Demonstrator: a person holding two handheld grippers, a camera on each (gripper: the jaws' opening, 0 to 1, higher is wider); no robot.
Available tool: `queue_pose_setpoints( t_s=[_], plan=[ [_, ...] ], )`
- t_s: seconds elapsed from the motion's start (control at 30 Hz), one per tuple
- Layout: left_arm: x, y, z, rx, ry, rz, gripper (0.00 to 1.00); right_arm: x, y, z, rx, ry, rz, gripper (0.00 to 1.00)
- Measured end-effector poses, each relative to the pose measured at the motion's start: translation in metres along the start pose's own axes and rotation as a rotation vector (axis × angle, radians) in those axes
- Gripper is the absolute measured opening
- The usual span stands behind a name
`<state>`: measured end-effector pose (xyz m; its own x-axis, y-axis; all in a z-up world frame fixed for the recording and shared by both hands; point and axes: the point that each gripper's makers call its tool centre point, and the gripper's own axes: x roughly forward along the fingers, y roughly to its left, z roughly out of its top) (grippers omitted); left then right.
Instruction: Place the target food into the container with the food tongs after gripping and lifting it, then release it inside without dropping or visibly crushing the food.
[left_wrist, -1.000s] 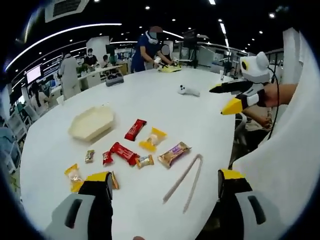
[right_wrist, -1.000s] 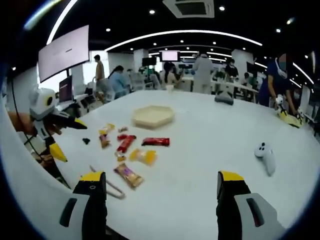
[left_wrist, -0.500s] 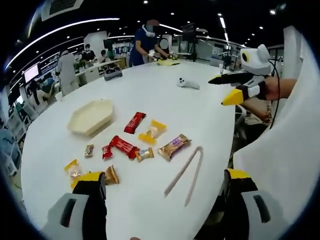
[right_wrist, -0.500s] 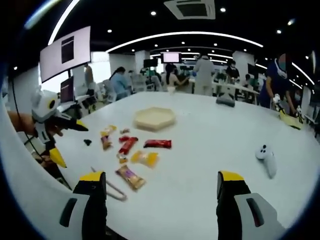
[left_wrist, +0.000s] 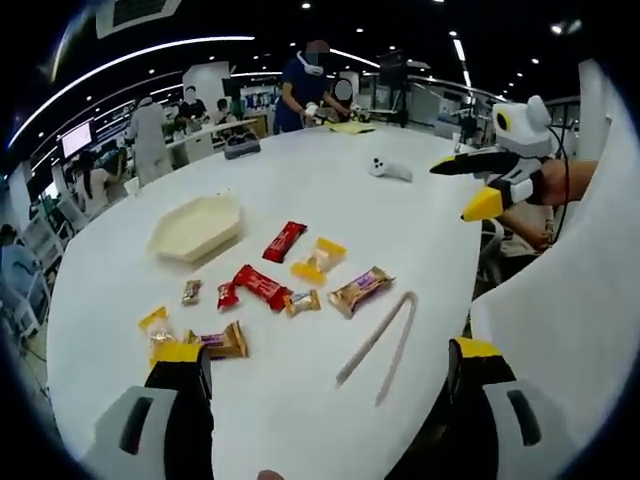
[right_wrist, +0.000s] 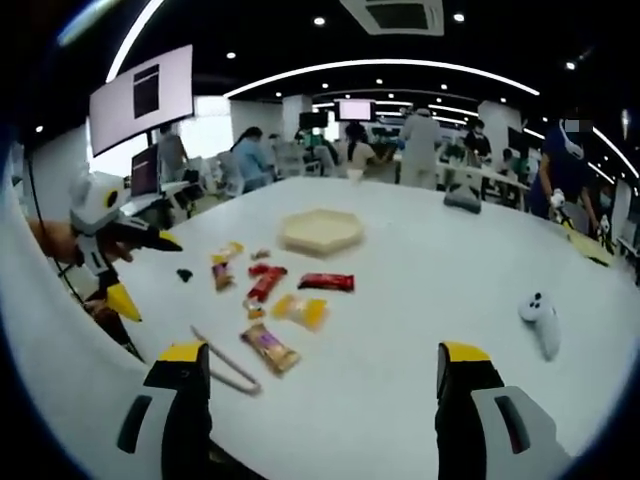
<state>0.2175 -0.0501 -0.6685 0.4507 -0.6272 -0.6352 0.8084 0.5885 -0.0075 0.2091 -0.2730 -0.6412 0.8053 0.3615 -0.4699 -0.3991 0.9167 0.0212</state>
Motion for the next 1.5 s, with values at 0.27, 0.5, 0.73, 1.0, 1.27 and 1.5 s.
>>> queue_pose_setpoints(
  t_s=[0.27,0.5,0.73,1.0,1.27,1.5],
  plan=[
    [-0.007,0.005,-0.015,-0.012,0.033,0.027,0.99,0.008,0.001,0.003,-0.028,0.014,0.024,0.95],
    [0.0,-0.008,-0.027,0.023,0.093,-0.003,0.99,0.002,-0.006,-0.015,0.014,0.041,0.009,0.95],
    [0.007,-0.012,-0.033,0.047,0.163,-0.024,0.98,0.004,-0.006,-0.024,0.024,0.058,0.038,0.94],
    [0.017,-0.018,-0.025,0.091,0.205,-0.071,0.97,0.003,-0.022,-0.029,0.067,0.049,-0.001,0.93],
    [0.026,-0.016,-0.023,0.08,0.177,-0.064,0.95,0.01,-0.026,-0.021,0.019,0.049,0.015,0.93],
    [0.037,-0.025,-0.015,0.062,0.149,-0.104,0.94,0.004,-0.038,-0.007,0.028,0.028,-0.034,0.93]
  ],
)
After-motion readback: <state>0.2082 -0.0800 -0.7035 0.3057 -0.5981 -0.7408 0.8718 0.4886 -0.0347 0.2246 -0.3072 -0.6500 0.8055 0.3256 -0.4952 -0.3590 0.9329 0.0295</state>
